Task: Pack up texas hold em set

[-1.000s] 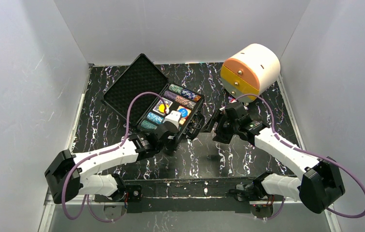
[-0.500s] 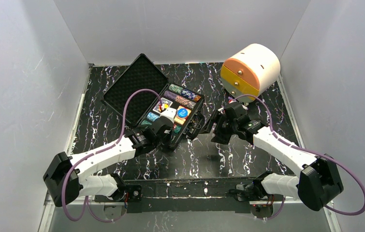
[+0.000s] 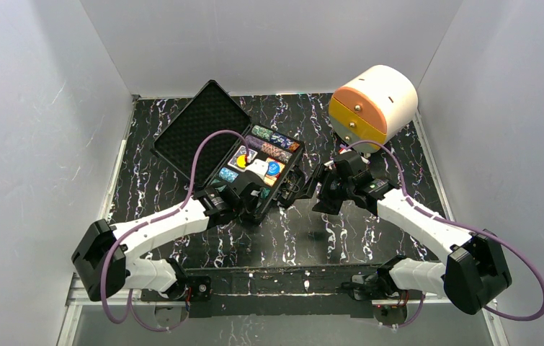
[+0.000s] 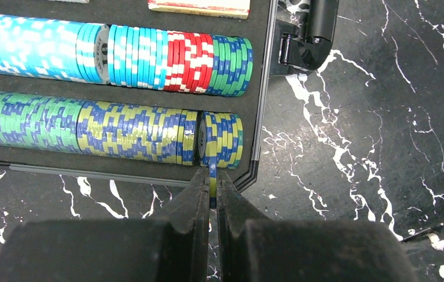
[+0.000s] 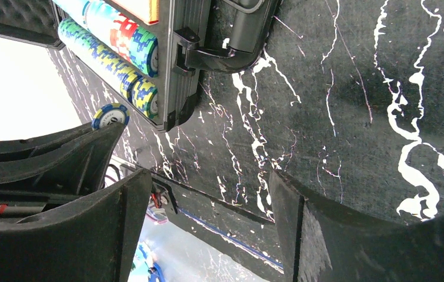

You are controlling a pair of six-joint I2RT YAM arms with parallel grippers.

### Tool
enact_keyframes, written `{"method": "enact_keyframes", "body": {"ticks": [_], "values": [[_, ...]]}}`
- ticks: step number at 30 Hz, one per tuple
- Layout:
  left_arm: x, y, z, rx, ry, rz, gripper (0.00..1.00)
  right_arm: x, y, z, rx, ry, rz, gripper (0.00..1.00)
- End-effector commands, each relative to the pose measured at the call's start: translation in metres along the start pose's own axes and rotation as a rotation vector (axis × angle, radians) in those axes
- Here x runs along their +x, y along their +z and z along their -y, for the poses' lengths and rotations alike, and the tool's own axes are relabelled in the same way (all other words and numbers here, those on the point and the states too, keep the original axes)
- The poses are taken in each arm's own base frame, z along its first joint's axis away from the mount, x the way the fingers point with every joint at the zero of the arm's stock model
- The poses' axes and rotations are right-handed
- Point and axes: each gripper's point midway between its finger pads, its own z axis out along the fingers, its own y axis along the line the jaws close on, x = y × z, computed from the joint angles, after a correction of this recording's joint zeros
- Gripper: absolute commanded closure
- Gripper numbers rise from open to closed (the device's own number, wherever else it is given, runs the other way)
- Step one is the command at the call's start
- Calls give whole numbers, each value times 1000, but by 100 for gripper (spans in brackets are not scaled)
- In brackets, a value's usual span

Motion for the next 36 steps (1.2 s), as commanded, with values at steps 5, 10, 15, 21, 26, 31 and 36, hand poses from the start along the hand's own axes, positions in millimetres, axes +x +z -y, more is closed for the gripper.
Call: {"method": "enact_keyframes", "body": {"ticks": [5,10,15,21,26,31,36], "values": [[-11,-1,-9,-55,22,14,100,-2,0,-6,-37,-21,3,19],[-10,2,-9,-61,20,13,100,1,1,-6,-43,-25,-12,19],[-8,6,-10,-71,29,2,100,2,1,-7,-48,-26,-14,20],[-7,9,-12,-85,32,0,100,3,1,-6,-50,-27,-16,19],[-8,9,-11,-85,31,1,94,3,1,-6,-49,-24,-17,19],[-12,9,-9,-78,27,8,80,3,1,-8,-55,-15,-20,19],[-18,4,-8,-71,22,25,72,3,2,-7,-56,-17,-24,19]]}}
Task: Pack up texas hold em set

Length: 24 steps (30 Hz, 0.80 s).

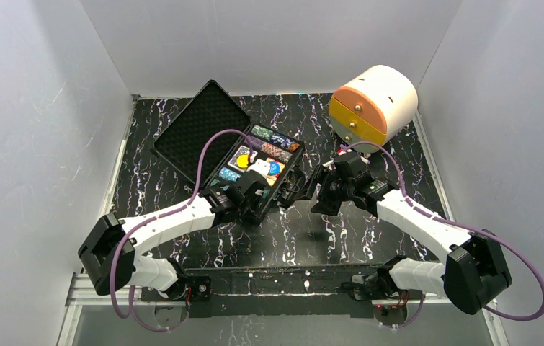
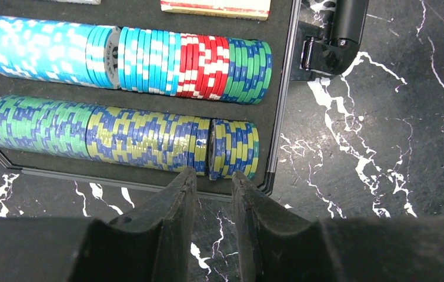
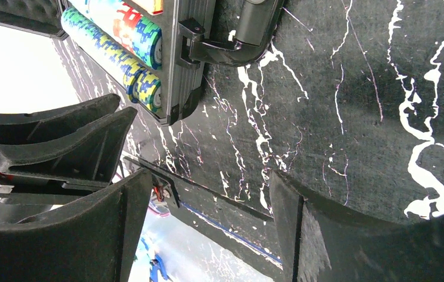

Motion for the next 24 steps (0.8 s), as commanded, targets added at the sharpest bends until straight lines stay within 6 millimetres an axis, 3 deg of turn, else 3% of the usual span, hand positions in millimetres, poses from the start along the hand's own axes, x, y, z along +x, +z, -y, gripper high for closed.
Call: {"method": "enact_keyframes", "body": {"ticks": [1,9,15,17,24], "values": [[-23,-10,-3,-8,-19,56,72,-1,1,-6,-32,-20,-1,19],[-40,-30,-12,-20,-64,135,73,-4,6,-17,-66,-87,-23,22],[-54,-46,-31,-96,-156,223,74,-2,24,-46,-120,-229,-66,32],[-61,-57,-41,-129,-196,270,72,5,33,-64,-130,-283,-91,41],[-74,-94,-69,-180,-290,408,64,15,72,-90,-177,-307,-166,67]]}}
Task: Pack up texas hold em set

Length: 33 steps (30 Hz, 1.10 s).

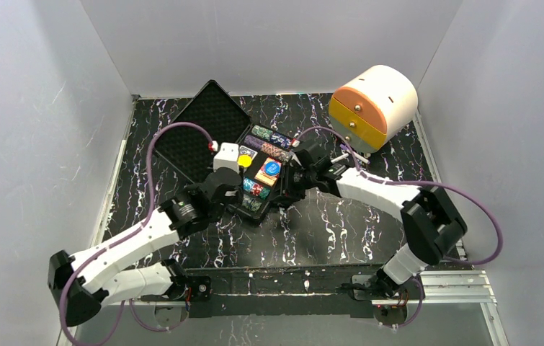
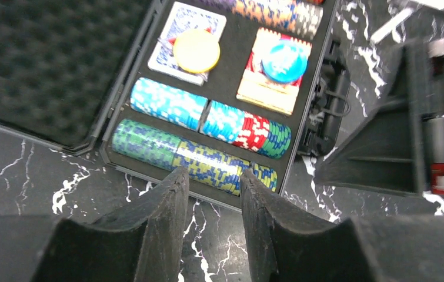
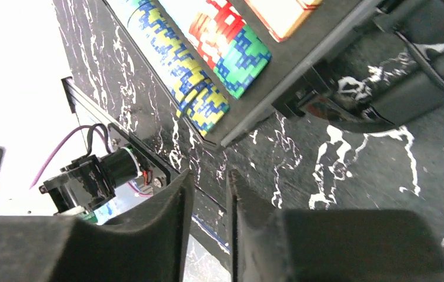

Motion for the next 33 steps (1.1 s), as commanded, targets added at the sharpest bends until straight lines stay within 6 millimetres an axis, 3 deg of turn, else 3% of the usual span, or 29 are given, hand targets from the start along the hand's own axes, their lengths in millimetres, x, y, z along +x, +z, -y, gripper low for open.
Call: {"method": "enact_keyframes", "body": {"ticks": [1,5,9,13,20,33], "values": [[-27,-20,-25,-67,-86,117,61,-12,17,-31,-104,-58,-13,72],[-25,-22,-25,-55,-93,128,58,-8,35,-44,-195,-38,-72,89],[-20,-20,-23,-47,-86,107,56,-10,42,-58,-262,-40,-81,94],[-17,-19,-23,-48,-85,98,56,-11,42,-62,-287,-49,-86,94],[-16,-16,-23,-59,-81,93,55,-10,45,-64,-297,-53,-80,81],[-12,-14,-19,-44,-57,74,55,-15,63,-43,-231,-45,-36,83]]}}
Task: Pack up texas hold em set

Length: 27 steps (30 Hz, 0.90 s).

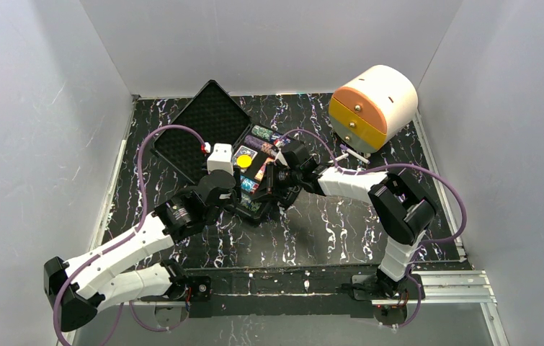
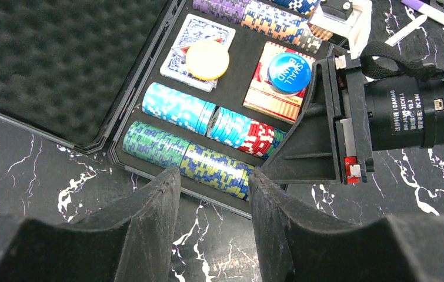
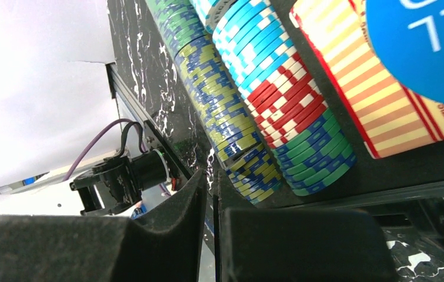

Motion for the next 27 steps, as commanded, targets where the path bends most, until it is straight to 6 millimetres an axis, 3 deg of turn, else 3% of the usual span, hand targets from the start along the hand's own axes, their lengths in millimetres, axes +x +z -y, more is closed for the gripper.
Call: {"method": "enact_keyframes", "body": {"ticks": [1,15,18,23,27], "values": [[3,1,-5,-23,8,-3,55,-13,6,-5,-9,-37,45,83],[1,-2,-11,-37,0,12,55,1,19,19,77,-17,15,84],[-1,-3,-12,-40,0,17,55,-3,15,7,68,-39,35,84],[-3,-6,-16,-51,-8,30,54,-12,-5,-36,-38,-134,100,80],[1,-9,-21,-56,-26,31,54,-7,-9,-49,-91,-155,91,77]]}}
